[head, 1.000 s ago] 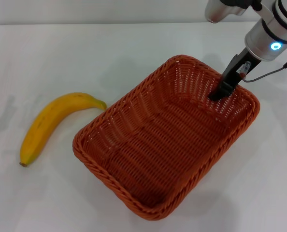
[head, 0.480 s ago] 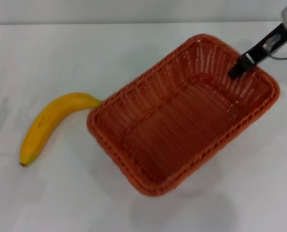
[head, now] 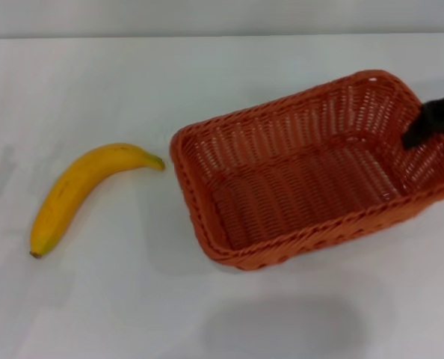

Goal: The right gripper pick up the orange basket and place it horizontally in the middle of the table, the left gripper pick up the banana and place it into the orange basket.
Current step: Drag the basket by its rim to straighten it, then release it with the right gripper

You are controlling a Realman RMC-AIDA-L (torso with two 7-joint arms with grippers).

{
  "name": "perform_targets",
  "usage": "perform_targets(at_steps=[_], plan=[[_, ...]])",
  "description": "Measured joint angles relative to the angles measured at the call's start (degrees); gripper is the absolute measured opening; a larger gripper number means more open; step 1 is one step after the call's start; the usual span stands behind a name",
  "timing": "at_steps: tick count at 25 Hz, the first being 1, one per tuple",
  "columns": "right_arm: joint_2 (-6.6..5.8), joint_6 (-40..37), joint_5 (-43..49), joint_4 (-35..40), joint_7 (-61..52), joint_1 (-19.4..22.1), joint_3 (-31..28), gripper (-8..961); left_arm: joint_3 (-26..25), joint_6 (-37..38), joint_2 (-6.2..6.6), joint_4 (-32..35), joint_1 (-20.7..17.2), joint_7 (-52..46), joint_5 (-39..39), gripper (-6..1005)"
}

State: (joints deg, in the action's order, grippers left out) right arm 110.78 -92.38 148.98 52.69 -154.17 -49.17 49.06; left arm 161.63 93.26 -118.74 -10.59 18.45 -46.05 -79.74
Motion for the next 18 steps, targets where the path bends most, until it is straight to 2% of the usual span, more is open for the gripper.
perform_targets(at_steps=[4,8,13,18], plan=[[2.01,-1.0,-1.2,5.0,-0.5,5.4,-5.5,110,0.0,0.0,0.11,-0.1,0.7,0.0,-0.1,837],[4.2,0.4,-3.3,9.7,-0.6,11.3,-6.4,111,-0.1,-0.1,0.16,-0.2,1.1,0.0,-0.1,835],[4.86,2.6,-8.2,12.8,-0.7,16.2,-3.2,112,0.0,-0.1,0.26,-0.2,1.4,0.0,-0.8,833],[5.01,5.8,-10.8,13.2,-0.6,18.6,1.5,116,0.0,-0.1,0.27,-0.2,1.7,0.0,-1.0,831]])
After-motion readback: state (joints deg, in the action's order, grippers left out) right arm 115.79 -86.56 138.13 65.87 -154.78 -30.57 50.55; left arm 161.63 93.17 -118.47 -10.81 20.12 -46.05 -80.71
